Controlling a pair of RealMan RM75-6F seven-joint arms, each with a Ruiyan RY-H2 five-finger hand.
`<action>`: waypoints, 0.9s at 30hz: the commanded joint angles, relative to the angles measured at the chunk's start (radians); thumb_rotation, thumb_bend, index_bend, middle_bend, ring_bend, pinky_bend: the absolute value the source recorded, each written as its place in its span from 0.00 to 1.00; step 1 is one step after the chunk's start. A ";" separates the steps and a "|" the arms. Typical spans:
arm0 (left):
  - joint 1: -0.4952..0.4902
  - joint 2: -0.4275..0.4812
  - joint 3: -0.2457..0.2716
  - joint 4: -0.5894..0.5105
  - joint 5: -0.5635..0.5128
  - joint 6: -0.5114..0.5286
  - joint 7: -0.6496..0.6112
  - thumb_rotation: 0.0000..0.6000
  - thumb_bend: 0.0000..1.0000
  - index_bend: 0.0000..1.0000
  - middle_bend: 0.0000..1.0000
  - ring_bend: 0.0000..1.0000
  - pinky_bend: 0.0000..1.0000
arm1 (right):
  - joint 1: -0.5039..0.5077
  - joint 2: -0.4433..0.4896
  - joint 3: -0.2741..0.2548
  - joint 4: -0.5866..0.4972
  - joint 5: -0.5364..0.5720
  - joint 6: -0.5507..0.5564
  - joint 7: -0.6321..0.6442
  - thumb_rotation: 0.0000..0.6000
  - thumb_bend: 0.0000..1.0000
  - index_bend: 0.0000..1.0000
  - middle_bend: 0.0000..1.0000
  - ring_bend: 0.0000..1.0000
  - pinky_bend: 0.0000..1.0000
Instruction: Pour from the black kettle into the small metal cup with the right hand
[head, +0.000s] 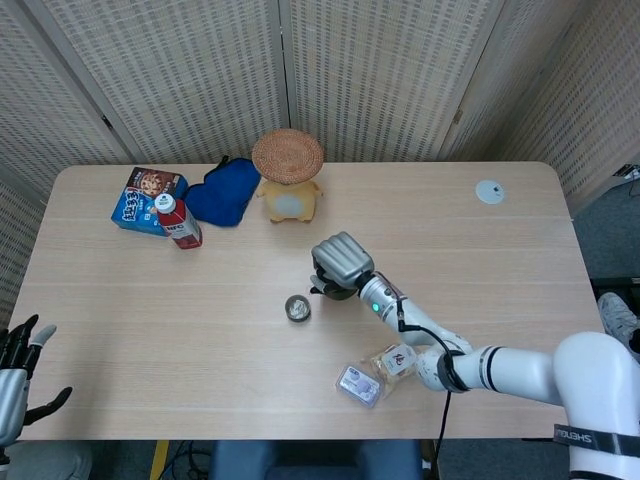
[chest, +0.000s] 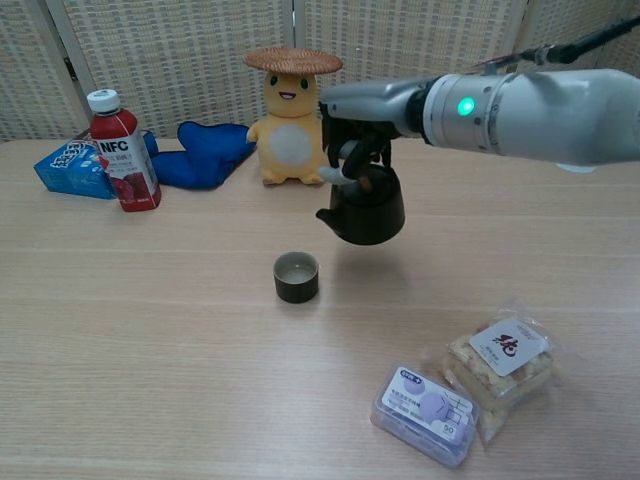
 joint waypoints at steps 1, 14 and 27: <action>-0.006 -0.001 0.000 -0.009 0.005 -0.005 0.011 1.00 0.18 0.13 0.00 0.06 0.00 | -0.042 0.039 -0.009 -0.002 -0.024 -0.006 0.051 0.82 0.38 1.00 1.00 0.97 0.59; -0.028 -0.010 0.001 -0.047 0.017 -0.028 0.061 1.00 0.18 0.13 0.00 0.06 0.00 | -0.150 0.155 -0.033 -0.012 -0.084 -0.017 0.166 0.82 0.05 1.00 1.00 0.96 0.57; -0.033 -0.019 0.009 -0.061 0.020 -0.038 0.083 1.00 0.18 0.13 0.00 0.06 0.00 | -0.197 0.157 -0.066 0.039 -0.124 -0.020 0.148 0.82 0.00 1.00 1.00 0.94 0.43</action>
